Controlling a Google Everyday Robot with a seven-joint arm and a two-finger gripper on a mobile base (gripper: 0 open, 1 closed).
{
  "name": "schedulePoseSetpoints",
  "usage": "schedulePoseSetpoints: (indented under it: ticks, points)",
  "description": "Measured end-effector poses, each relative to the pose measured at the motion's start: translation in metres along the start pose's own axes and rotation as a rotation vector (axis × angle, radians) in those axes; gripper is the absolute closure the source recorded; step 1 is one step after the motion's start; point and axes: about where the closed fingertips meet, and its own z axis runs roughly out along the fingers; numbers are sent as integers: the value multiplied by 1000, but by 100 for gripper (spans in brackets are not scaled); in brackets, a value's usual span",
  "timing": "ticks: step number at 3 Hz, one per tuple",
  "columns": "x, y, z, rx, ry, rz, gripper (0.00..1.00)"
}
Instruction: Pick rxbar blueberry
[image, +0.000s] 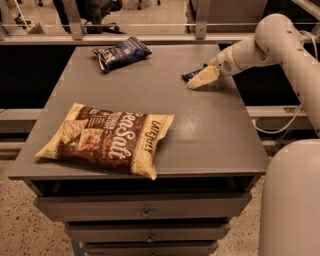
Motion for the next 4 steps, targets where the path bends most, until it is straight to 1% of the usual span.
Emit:
schedulePoseSetpoints:
  ticks: [1, 2, 4]
  points:
    - [-4, 0, -4, 0, 0, 0, 80]
    - [-6, 0, -5, 0, 0, 0, 99]
    - [-8, 0, -7, 0, 0, 0, 100]
